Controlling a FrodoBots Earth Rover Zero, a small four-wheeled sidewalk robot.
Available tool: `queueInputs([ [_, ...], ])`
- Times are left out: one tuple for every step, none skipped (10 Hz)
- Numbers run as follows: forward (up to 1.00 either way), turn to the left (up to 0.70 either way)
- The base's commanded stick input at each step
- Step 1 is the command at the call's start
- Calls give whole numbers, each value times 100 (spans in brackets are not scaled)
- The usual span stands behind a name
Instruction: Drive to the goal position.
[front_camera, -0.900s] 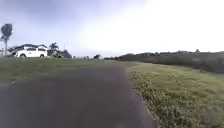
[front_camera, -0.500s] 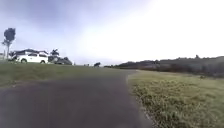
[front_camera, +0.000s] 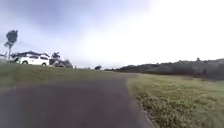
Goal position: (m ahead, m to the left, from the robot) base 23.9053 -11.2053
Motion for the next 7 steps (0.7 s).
queueInputs([
  [100, 11],
  [100, 8],
  [100, 5],
  [100, 3],
  [100, 0],
  [100, 0],
  [100, 0],
])
